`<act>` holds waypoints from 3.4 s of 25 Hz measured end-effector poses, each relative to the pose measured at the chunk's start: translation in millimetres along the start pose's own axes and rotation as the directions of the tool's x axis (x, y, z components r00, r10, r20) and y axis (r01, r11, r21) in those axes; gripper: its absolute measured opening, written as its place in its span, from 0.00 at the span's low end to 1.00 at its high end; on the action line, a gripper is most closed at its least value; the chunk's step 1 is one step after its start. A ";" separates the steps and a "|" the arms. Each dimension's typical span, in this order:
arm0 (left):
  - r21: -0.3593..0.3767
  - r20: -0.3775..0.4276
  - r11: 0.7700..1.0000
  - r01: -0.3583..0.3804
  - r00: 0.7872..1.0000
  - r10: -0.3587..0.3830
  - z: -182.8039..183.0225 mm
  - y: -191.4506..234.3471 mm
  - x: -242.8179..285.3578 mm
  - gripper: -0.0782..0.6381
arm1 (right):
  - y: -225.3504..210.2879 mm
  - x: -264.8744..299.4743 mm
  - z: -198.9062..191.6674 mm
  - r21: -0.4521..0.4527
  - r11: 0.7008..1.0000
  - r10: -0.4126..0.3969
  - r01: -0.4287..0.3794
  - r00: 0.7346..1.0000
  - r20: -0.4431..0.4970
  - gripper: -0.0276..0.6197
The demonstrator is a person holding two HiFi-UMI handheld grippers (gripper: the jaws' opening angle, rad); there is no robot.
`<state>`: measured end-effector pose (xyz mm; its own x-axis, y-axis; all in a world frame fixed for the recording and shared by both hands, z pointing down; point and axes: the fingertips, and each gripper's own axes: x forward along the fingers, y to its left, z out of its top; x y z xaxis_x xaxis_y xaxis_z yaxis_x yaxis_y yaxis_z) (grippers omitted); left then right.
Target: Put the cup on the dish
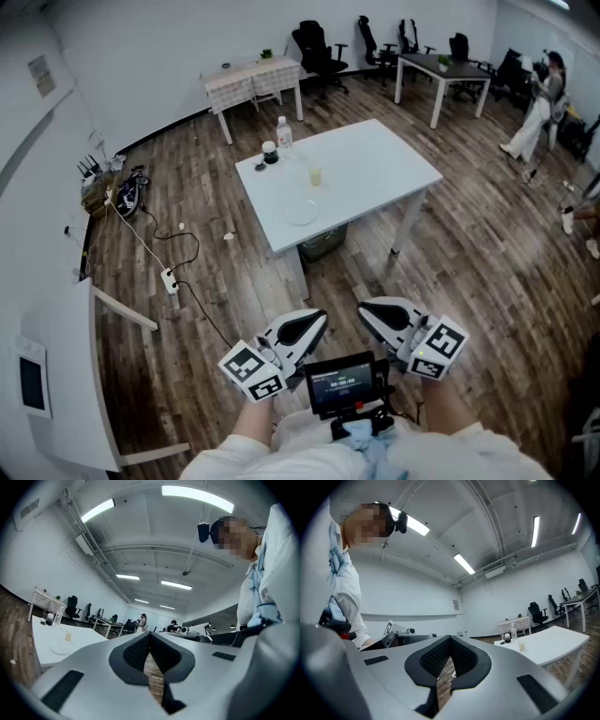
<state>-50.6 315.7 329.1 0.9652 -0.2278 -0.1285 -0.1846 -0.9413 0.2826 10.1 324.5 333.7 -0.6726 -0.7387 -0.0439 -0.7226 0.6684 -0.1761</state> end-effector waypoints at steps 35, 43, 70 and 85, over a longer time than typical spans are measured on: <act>-0.015 -0.003 1.000 -0.023 1.000 0.023 -14.3 -17.1 29.4 0.11 | -22.5 -36.0 -8.9 0.019 1.000 0.007 -0.006 1.000 -0.012 0.09; -0.008 -0.001 0.999 -0.043 0.999 0.043 -25.8 -20.3 42.5 0.11 | -38.8 -45.8 -13.7 0.019 1.000 0.024 -0.023 0.999 -0.027 0.09; 0.007 0.035 0.995 -0.104 0.994 0.104 21.5 153.1 66.2 0.11 | -164.2 75.9 -4.5 0.042 0.999 0.021 -0.021 1.000 -0.012 0.09; 0.035 0.055 0.995 -0.096 0.994 0.094 81.2 300.7 69.5 0.11 | -243.4 210.1 22.0 0.006 1.000 0.027 -0.027 1.000 -0.006 0.09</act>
<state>-54.0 -3.4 327.9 0.9320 -0.3283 -0.1538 -0.2825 -0.9234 0.2597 48.2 4.7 345.6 -0.6931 -0.7196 -0.0424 -0.7030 0.6878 -0.1809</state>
